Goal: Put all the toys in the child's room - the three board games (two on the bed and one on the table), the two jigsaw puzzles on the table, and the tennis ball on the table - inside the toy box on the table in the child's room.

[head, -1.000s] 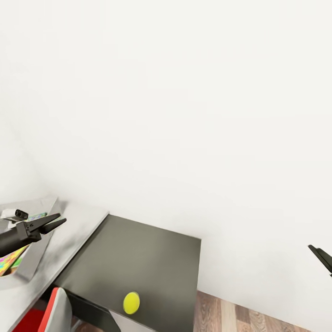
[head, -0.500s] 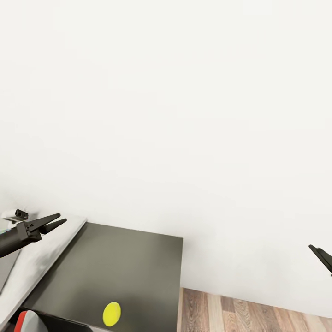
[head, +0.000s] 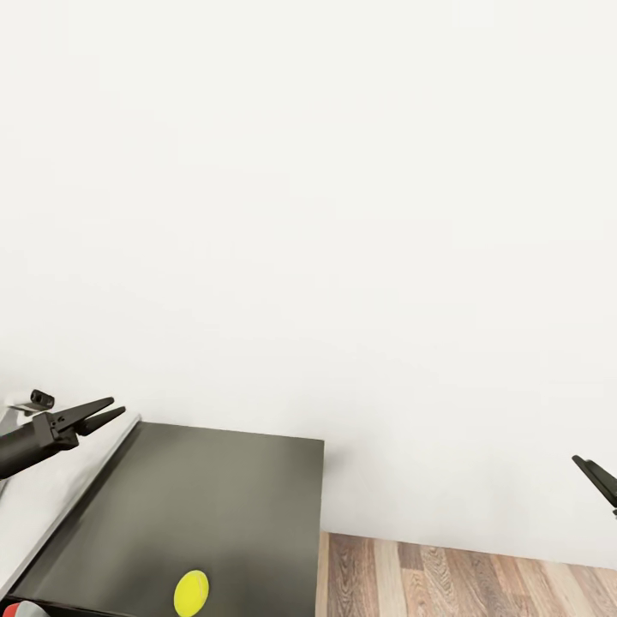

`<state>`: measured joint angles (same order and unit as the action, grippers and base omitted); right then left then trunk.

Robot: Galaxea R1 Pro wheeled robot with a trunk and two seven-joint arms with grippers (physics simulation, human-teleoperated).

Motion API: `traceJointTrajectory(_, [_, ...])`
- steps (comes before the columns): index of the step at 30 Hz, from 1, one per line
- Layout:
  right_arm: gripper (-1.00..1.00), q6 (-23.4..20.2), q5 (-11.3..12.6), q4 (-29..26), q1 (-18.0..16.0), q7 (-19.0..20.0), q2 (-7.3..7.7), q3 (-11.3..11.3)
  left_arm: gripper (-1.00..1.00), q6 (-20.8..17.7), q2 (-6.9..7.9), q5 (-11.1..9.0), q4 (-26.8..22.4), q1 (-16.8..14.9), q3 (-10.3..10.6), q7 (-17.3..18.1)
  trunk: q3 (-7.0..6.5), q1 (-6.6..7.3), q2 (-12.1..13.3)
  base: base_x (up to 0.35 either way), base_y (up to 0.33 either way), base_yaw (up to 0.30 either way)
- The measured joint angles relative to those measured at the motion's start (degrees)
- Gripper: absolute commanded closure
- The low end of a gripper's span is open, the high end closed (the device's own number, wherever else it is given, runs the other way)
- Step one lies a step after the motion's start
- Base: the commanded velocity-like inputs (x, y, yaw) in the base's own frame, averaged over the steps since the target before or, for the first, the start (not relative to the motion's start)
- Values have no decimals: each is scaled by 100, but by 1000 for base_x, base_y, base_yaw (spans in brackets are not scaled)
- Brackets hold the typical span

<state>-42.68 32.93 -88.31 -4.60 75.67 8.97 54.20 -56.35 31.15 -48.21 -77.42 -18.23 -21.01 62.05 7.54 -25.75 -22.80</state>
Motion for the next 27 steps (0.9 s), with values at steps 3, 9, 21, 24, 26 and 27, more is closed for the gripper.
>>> traceJointTrajectory(3, [-100, -9, 1, -5, -3, -120, -1, -3, -100, -2, -11, 0, -5, 0, 15, -29, 0, 0, 0, 0, 0, -4])
traceJointTrajectory(9, [-100, -72, 11, -17, -8, -425, -1, -15, -100, -21, -20, 235, -10, -18, 366, -482, 0, 0, 0, 0, 0, 0])
traceJointTrajectory(21, [-100, -91, -9, -45, -38, -1086, 30, -551, -100, -87, -465, 886, -10, -135, 725, -2310, 0, 0, 0, 0, 0, 0])
traceJointTrajectory(24, [-100, -92, -8, -66, -64, -1590, 55, -811, -100, -86, -593, 890, -9, -200, 883, -2701, 0, 0, 1, 0, 0, 0])
traceJointTrajectory(26, [-100, -102, -5, -73, -89, -1929, 71, -1045, -100, -84, -670, 889, -9, -262, 1051, -3012, 0, 0, 0, 0, 0, 0])
traceJointTrajectory(27, [-100, -115, -6, -75, -102, -2187, 81, -1194, -100, -82, -719, 889, -9, -300, 1174, -3232, 0, 0, 1, 0, 0, 0])
